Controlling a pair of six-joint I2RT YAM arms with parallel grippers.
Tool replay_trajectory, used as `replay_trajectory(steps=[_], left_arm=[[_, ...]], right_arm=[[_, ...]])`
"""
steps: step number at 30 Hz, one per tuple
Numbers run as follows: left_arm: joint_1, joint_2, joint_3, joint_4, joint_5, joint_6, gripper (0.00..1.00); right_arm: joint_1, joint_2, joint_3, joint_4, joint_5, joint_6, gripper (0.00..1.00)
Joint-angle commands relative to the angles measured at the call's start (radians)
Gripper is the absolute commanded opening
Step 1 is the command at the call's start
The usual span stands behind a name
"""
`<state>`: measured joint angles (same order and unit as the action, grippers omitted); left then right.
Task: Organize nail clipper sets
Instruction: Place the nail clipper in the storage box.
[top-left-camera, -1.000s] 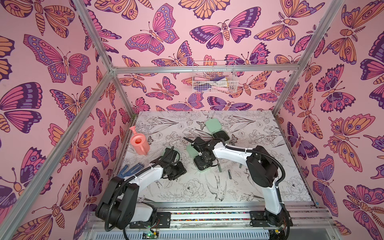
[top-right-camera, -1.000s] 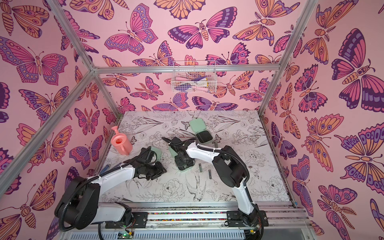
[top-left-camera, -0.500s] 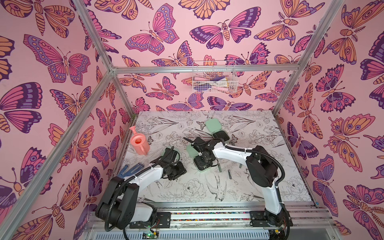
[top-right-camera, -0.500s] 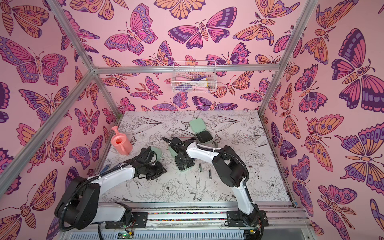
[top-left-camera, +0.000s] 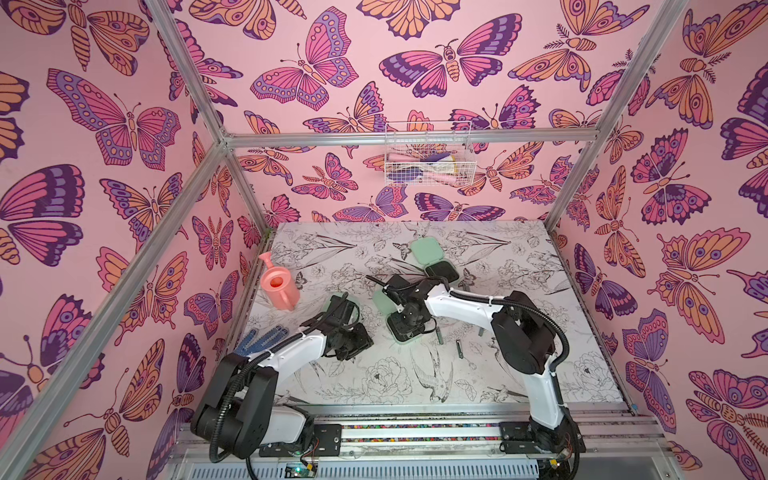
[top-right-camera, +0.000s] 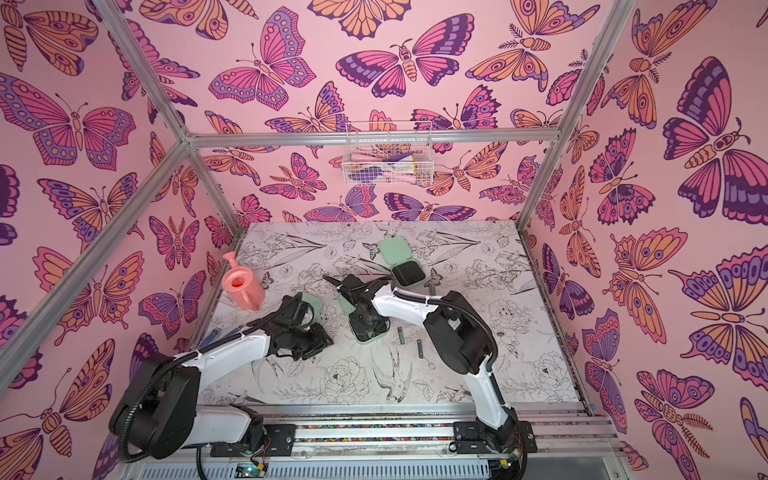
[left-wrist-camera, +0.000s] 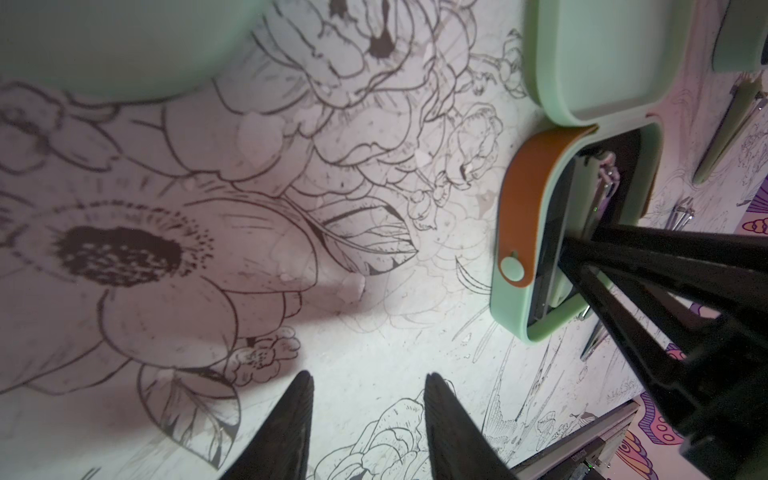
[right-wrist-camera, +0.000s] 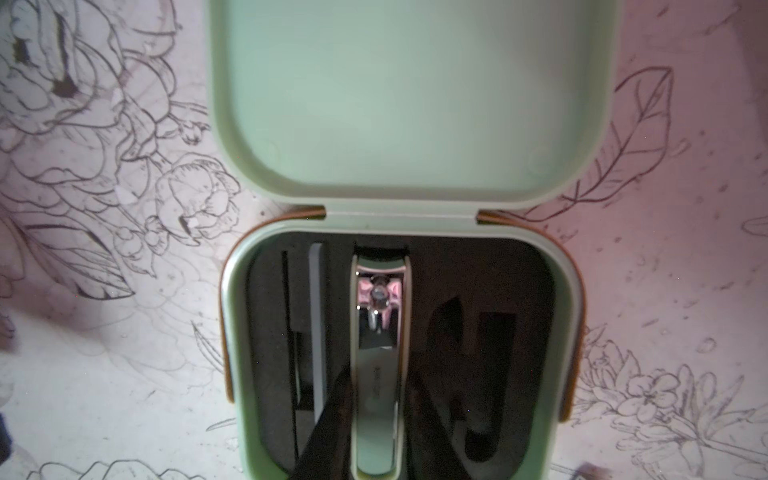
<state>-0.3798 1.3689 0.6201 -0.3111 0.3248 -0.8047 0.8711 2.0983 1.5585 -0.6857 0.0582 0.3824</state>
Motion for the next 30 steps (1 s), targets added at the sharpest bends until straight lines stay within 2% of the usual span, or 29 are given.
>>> replay_trajectory(steps=[1,9,24,25,28,30], left_arm=[[0.006,-0.001,-0.012,-0.005,-0.003,0.002,0.46],[0.007,-0.008,-0.016,-0.006,-0.003,0.002,0.46],[0.007,-0.007,-0.016,-0.005,-0.003,0.002,0.46],[0.007,-0.007,-0.016,-0.006,-0.003,0.002,0.46],[0.007,-0.007,-0.016,-0.005,-0.003,0.002,0.46],[0.007,-0.008,-0.016,-0.006,-0.002,0.002,0.46]], right_arm=[[0.006,0.054,-0.009,-0.067,-0.009,-0.012,0.25],[0.006,0.041,0.011,-0.081,0.002,-0.007,0.34],[0.006,-0.055,0.065,-0.099,-0.041,-0.002,0.37],[0.006,-0.059,0.064,-0.098,-0.04,-0.004,0.36],[0.004,-0.055,0.07,-0.106,-0.023,-0.01,0.21],[0.003,-0.038,0.083,-0.116,-0.02,-0.009,0.15]])
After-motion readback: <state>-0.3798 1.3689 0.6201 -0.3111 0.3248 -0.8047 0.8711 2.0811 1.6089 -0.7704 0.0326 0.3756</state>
